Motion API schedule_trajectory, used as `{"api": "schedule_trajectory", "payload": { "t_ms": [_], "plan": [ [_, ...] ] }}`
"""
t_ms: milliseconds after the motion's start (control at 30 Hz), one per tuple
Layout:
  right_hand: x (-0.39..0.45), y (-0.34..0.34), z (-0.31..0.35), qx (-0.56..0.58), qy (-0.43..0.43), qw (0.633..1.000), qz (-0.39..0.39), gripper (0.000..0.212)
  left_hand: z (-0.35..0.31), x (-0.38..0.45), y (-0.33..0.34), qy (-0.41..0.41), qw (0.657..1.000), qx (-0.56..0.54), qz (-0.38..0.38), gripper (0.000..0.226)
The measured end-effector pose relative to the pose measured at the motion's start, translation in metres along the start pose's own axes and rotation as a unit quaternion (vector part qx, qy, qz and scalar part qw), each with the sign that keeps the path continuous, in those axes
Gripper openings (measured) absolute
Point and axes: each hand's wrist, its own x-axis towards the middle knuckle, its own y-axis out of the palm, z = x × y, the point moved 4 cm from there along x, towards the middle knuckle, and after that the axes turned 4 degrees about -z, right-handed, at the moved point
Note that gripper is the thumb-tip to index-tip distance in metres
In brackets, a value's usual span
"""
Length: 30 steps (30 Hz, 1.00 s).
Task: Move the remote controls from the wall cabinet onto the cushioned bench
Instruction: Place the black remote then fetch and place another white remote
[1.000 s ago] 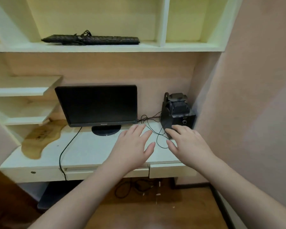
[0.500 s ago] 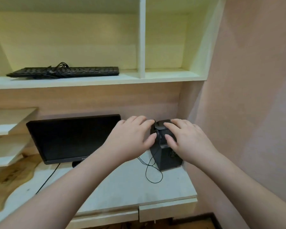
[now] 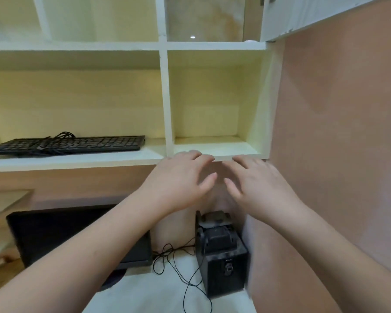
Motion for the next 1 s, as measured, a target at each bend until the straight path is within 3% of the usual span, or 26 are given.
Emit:
{"api": "schedule_trajectory", "payload": {
  "t_ms": [333,733,1000],
  "plan": [
    [0.067,-0.016,-0.011,0.014,-0.001,0.999,-0.037,0.047,0.037,0.059,-0.029,-0.048,0.997,0.037,-0.041,0.053],
    [0.147,-0.047,0.019,-0.054,0.001,0.991,-0.121,0.043,0.071,0.114,-0.080,0.031,0.984,0.008,-0.177,0.047],
    [0.178,-0.097,0.003,-0.089,0.012,0.974,-0.208,0.049,0.083,0.133,-0.101,0.113,0.963,-0.004,-0.246,0.050]
  ]
}}
